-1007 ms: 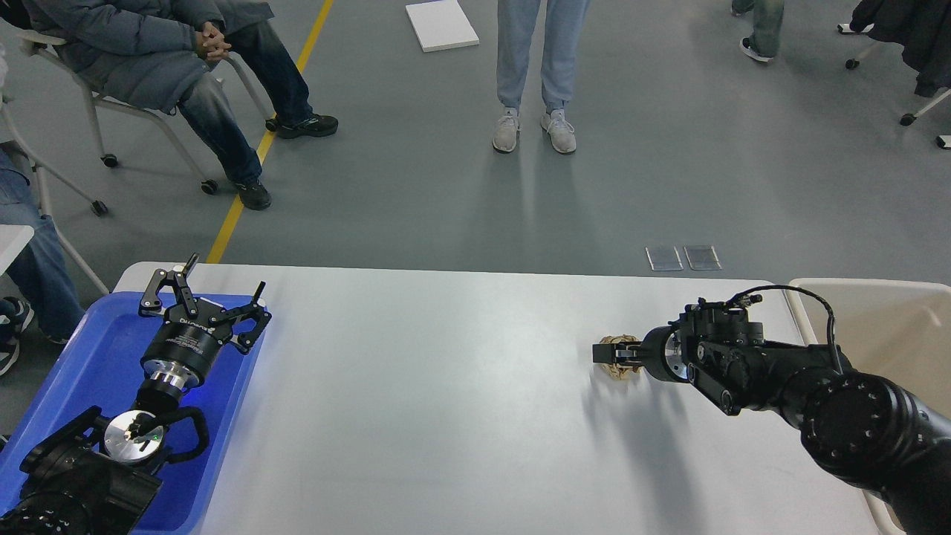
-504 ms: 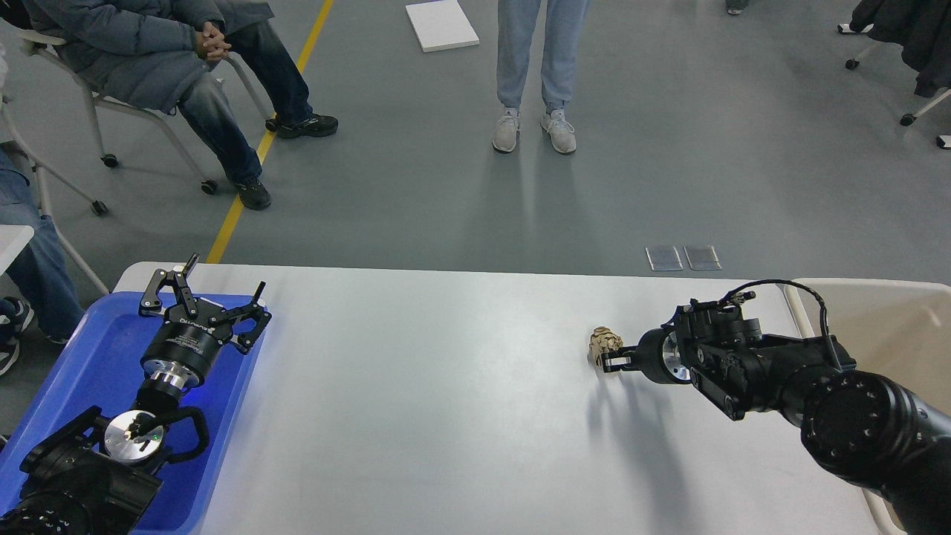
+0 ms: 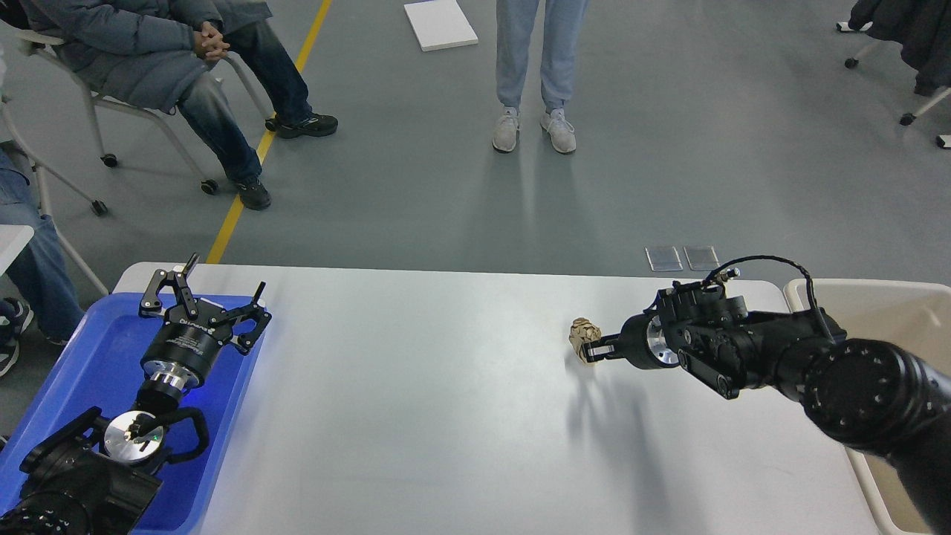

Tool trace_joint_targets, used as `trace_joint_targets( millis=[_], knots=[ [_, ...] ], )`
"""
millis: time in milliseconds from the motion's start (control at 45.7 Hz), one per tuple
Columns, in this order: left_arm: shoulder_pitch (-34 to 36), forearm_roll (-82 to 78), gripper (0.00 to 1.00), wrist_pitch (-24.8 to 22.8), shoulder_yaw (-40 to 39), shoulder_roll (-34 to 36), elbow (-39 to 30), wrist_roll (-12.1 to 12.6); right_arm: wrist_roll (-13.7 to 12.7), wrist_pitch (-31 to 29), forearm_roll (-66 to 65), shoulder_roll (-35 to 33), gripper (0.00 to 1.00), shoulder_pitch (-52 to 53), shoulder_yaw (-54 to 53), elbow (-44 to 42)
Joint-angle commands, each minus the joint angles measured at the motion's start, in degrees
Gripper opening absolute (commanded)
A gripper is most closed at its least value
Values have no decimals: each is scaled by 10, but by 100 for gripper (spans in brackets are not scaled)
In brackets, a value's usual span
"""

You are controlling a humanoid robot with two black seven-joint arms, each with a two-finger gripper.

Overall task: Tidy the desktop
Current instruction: 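Lift the paper ball with the right gripper and carry it over the bin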

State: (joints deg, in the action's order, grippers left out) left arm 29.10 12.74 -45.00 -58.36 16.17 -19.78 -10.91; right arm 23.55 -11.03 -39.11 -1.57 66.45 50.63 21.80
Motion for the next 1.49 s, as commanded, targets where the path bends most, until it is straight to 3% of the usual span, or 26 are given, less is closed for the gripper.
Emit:
trace_joint_targets(
  millis=[0, 263, 613, 1182, 1467],
  knots=[
    [0, 0, 100, 0, 0, 0, 0, 0, 1, -30, -2, -78, 0, 128, 15, 150],
    [0, 0, 100, 0, 0, 0, 0, 0, 1, -113, -18, -177, 0, 266, 36, 245],
    [0, 0, 100, 0, 1, 0, 0, 0, -1, -180, -55, -240, 0, 397, 42, 343],
    [0, 0, 100, 0, 1, 0, 0, 0, 0, -301, -84, -287, 0, 539, 50, 381],
    [0, 0, 100, 0, 1, 0, 0, 0, -4, -308, -105, -295, 0, 543, 63, 383]
  ],
)
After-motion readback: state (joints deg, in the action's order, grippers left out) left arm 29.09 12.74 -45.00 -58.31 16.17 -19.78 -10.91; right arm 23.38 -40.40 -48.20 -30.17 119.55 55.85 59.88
